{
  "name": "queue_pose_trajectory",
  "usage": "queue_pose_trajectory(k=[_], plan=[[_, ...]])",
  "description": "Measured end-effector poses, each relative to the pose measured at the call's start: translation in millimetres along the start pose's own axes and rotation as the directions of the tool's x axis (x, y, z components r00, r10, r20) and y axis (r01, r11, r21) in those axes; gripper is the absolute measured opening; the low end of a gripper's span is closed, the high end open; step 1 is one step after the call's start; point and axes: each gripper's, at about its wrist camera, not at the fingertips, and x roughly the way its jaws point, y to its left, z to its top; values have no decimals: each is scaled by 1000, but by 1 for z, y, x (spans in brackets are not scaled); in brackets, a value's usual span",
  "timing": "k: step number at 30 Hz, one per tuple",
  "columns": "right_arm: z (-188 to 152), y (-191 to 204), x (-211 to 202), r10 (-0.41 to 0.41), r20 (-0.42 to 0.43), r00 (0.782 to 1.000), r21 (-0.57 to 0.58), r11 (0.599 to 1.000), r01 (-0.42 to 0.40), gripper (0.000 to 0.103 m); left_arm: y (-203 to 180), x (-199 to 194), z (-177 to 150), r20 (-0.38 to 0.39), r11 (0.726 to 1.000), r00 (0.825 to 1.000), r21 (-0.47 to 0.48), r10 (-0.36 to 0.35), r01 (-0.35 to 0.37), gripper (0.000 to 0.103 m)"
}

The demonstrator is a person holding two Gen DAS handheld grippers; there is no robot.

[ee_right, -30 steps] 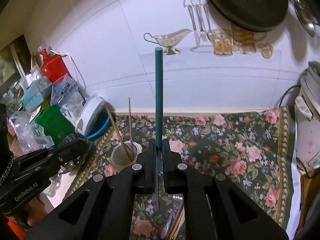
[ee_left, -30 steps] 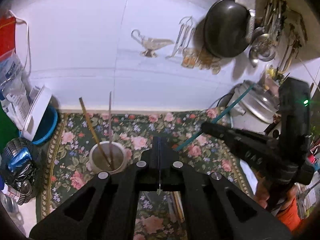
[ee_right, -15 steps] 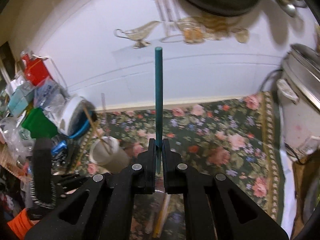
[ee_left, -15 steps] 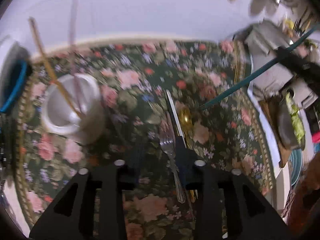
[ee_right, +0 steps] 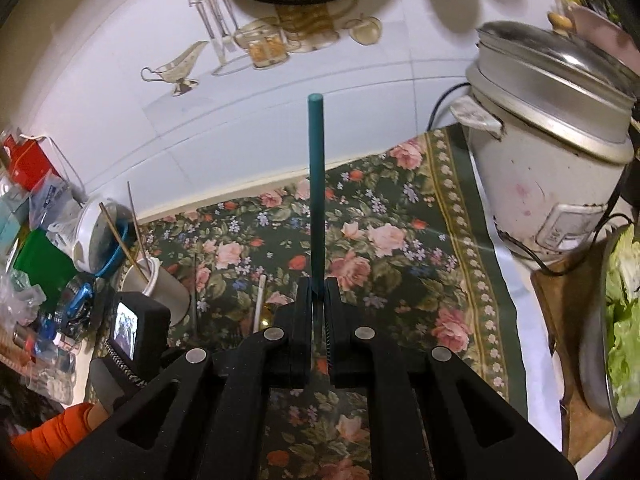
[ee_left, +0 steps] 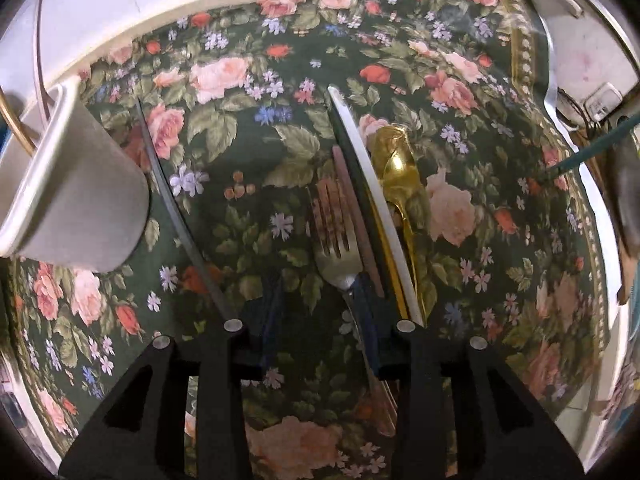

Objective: Organize utensils

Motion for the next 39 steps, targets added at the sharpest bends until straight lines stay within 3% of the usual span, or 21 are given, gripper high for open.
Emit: queue_pose_trajectory(k=[7,14,17,18,24,32,39], plan=[[-1,-7,7,22,-13,1000,1,1000,-22,5,-12,6,7,48,998,998,32,47,-49,38],[-1,-6,12,40,-27,999,-11,999,-40,5,-21,15,25,99,998,993,-15,64,-63,38],[-1,-5,13,46,-33,998,-14,999,-47,5,-22,15,27,115,997,991,-39,73,-69,28],[-1,-4,12,48,-32,998,-15,999,-49,5,-21,15,28,114,997,991,-42,68,-63,22],[1,3,8,61,-20,998,-26,998,-61,5,-11,6,31,118,998,993,-57,-17,24,22],[3,19,2,74,1,997,-55,996,-73,5,5,-68,23,271,991,959,-83,-84,110,22],[7,39,-3,94,22,995,-79,993,-92,5,7,-123,7,359,984,924,-70,-129,165,22]])
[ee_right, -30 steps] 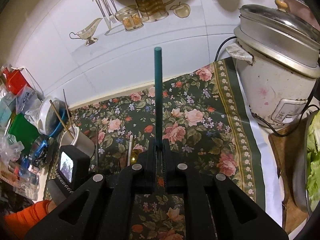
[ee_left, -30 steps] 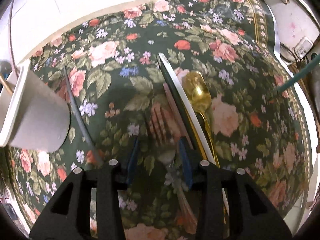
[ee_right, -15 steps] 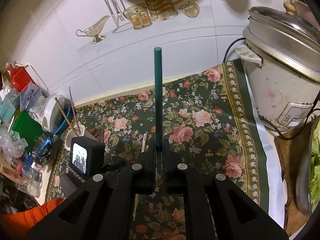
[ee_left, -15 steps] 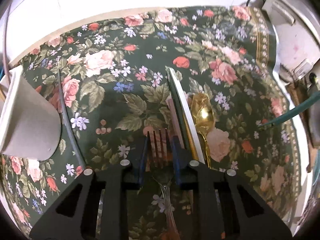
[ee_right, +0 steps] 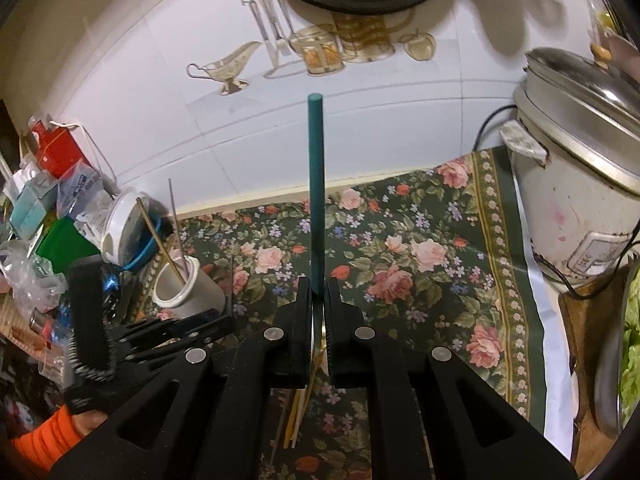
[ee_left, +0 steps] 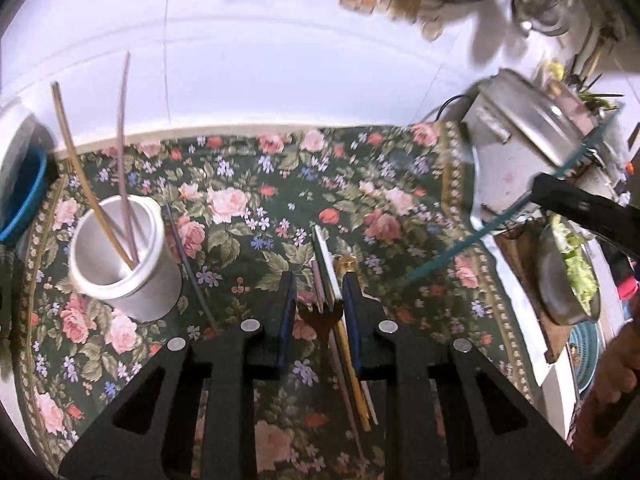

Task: Organize utensils
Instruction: 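Carry the fork over the white cup with the left tool while the right tool carries the teal chopstick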

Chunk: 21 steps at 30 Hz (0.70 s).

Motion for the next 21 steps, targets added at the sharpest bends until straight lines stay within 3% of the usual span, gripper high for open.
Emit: queue_pose_trajectory(k=[13,21], plan=[[15,44,-2,47,35,998,-73,996,-44,5,0,-60,12,131,999,991,0,35,-35,22],[31,78,-1,102,70,992,-125,988,-92,5,24,-107,33,241,997,967,-37,76,-69,22]])
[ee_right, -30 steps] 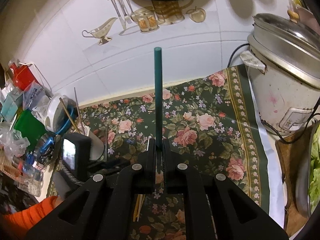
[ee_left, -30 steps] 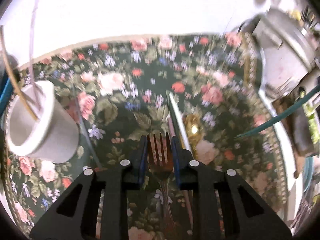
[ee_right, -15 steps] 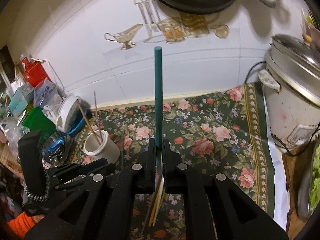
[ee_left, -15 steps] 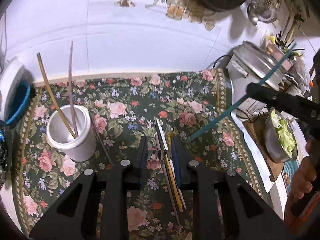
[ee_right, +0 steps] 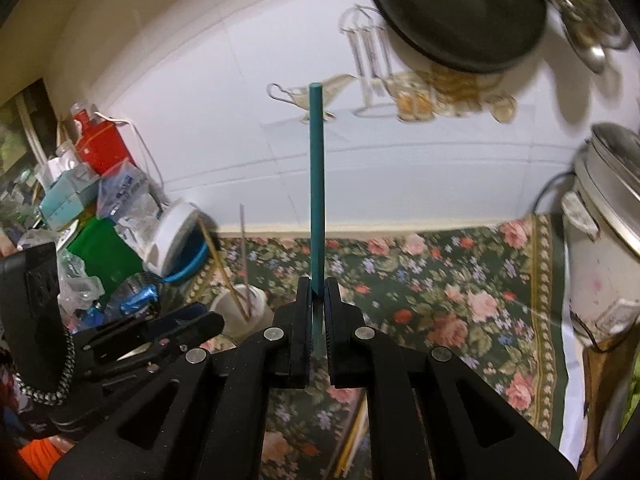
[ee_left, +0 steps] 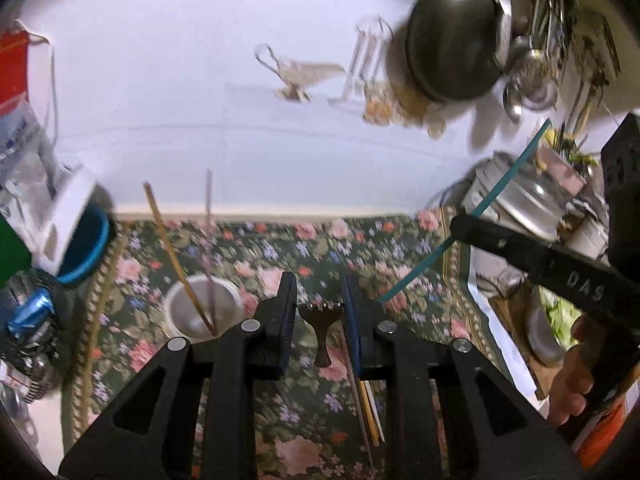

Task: Organize utensils
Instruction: 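Carry the fork over the white cup with the left tool while the right tool carries the teal chopstick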

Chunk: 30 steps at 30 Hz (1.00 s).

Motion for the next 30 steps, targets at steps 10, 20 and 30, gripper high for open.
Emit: queue_pose_trajectory(k=[10,20,30], plan=[[22,40,12,79,32,996,-37,996,-77,5,42,-29,38,101,997,992,-22,79,-77,22],[30,69,48,121,-6,993,-68,990,-121,5,82,-21,45,102,991,986,-56,130,-125,22],[13,85,113,91,-147,985,-83,991,-104,5,118,30,13,-55,988,991,-81,123,-128,22]])
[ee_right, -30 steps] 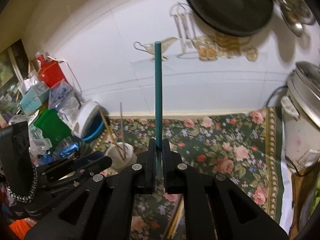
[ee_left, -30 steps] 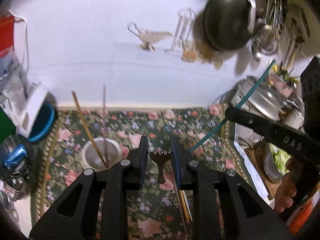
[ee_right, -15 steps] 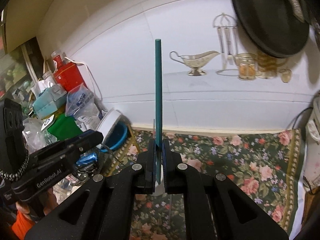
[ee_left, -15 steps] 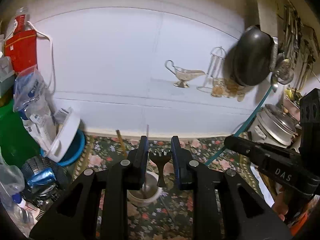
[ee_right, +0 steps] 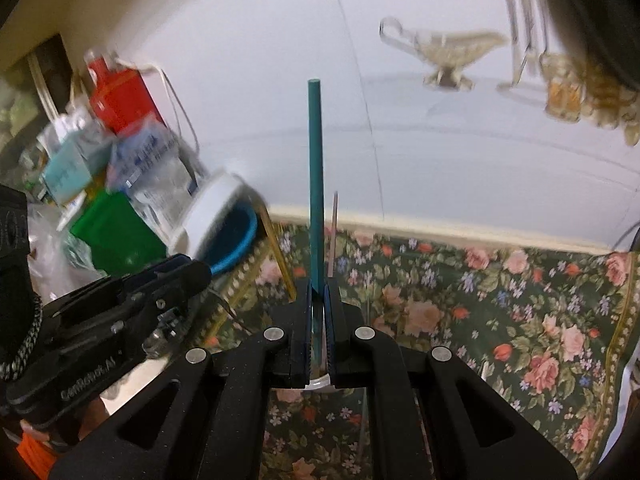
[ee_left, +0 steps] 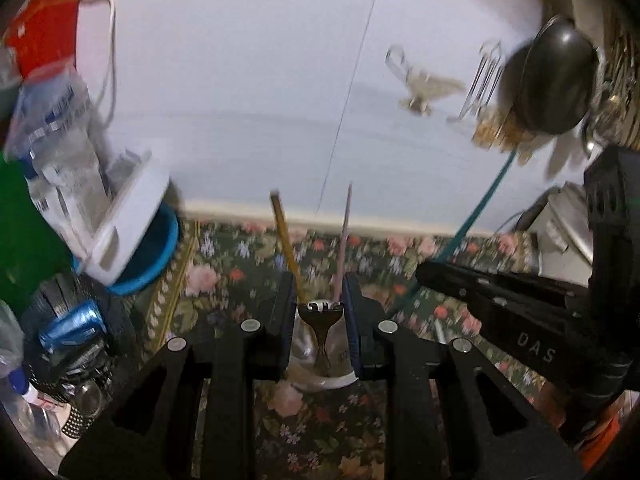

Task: Organize utensils
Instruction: 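Carry the fork over the white cup with the left tool while the right tool carries the teal chopstick, then drop the fork into the white cup with the left tool while the right tool drops the teal chopstick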

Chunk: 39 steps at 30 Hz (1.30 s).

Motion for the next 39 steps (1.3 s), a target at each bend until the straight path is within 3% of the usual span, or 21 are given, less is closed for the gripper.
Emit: queue_pose_trajectory(k=[7,17,23,26,31,39], plan=[[-9,-1,37,-29,-97,995,-7,1000,28,6,10,36,-19,-104,1000,995,-22,-1,-1,22],[-11,-1,67,-39,-173,984,-5,999,39,7,24,56,-17,-159,997,987,-73,-7,-5,22],[-10,0,67,-39,-185,982,-18,999,36,8,23,51,-13,-137,997,990,-59,32,-40,22],[-8,0,61,-41,-177,983,-23,999,38,14,20,44,-8,-119,998,992,-51,37,-43,22],[-6,-1,42,-64,-131,989,-44,997,59,18,5,26,0,-69,999,996,-11,48,-49,22],[-4,-11,-7,-86,-41,995,-52,995,84,22,-28,2,10,-26,999,1000,41,10,-8,26]])
